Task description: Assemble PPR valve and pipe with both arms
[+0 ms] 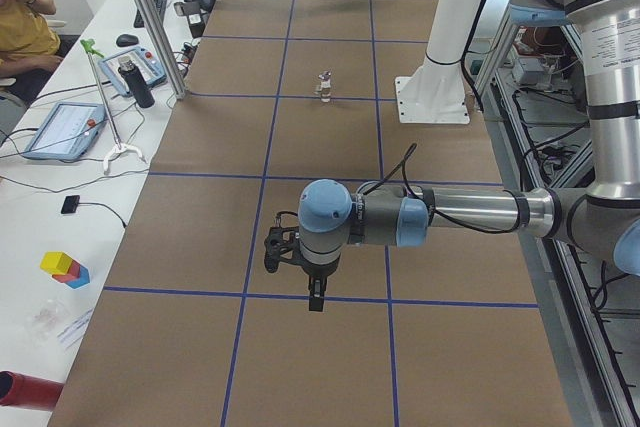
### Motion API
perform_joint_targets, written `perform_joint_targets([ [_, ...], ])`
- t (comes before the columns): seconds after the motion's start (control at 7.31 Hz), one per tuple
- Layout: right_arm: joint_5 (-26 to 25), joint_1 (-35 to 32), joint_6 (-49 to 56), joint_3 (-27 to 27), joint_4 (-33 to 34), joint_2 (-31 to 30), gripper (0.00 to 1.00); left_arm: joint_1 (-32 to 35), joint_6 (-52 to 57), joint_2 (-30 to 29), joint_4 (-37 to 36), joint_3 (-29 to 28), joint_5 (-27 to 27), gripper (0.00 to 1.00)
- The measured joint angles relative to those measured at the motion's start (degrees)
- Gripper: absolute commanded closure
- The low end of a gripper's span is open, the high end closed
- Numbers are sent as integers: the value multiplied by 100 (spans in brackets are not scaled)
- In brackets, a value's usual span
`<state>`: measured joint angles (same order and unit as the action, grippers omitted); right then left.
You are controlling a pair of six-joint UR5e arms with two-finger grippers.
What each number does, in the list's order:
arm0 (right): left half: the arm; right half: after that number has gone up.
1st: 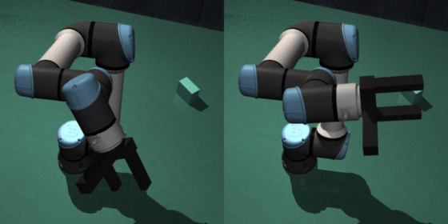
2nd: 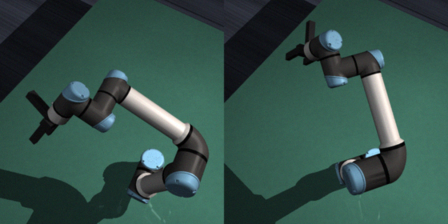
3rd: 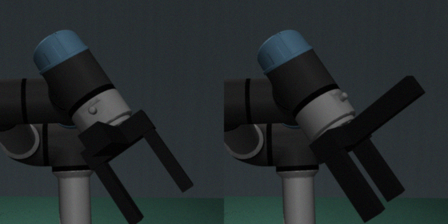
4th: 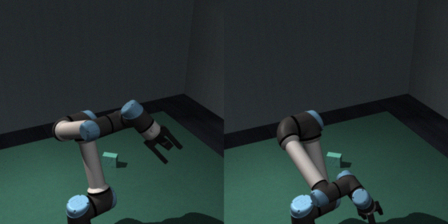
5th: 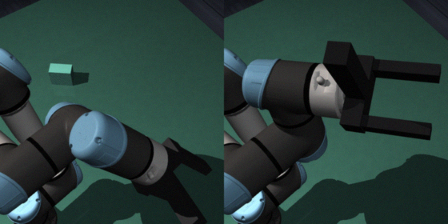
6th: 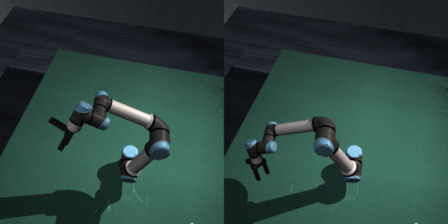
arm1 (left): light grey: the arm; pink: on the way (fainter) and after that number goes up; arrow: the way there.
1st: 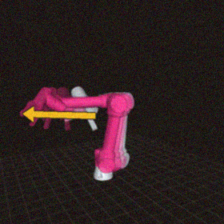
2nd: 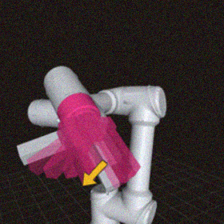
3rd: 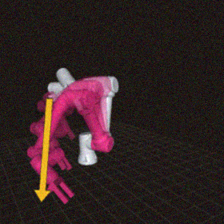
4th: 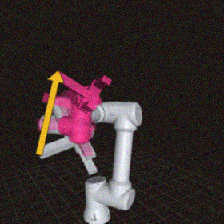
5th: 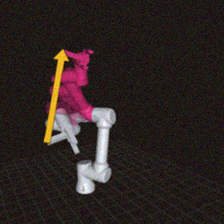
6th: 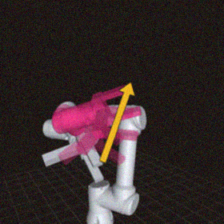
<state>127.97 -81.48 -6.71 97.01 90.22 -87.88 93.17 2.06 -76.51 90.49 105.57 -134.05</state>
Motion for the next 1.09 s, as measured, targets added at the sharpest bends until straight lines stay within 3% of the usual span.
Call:
perform_joint_targets([
  [0.41, 194, -550, 235, 290, 7, -504, 0, -3, 19, 14, 38, 5, 21, 0],
  [1.09, 241, -667, 260, 265, -14, -731, 0, -9, 23, 36, 272, 8, 19, 0],
])
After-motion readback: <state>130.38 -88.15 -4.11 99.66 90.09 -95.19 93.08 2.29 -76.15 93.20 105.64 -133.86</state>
